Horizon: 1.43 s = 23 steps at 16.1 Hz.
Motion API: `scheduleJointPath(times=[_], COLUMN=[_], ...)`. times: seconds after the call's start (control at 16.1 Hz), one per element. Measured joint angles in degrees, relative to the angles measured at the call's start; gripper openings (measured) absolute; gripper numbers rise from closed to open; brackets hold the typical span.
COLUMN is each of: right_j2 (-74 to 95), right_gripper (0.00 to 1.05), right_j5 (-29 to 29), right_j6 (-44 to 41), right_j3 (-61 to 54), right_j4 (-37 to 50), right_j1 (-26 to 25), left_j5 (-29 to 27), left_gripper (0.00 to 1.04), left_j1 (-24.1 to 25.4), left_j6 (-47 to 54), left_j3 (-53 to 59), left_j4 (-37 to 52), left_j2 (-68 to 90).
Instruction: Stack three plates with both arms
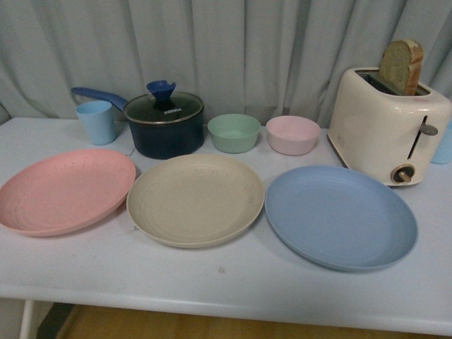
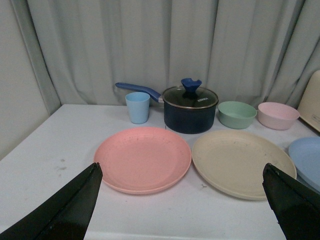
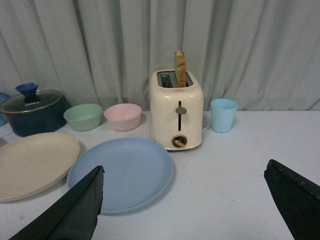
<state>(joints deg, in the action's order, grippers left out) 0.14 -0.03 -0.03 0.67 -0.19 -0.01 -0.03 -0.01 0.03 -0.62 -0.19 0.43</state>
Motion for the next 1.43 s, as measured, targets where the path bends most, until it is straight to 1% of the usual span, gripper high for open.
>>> scheduleJointPath(times=[1.43], right_j2=[0.00], right_gripper=[0.98], right_j5=[0.00], right_j6=[0.00], right_j3=[0.00], right_j4=[0.00], right_j1=[0.00], left_j5=[-0.02], left_gripper=[0.98], left_j1=[0.00], left_j6=[0.00], left_j3=[0.00], left_j4=[0.00], left_j2=[0.00])
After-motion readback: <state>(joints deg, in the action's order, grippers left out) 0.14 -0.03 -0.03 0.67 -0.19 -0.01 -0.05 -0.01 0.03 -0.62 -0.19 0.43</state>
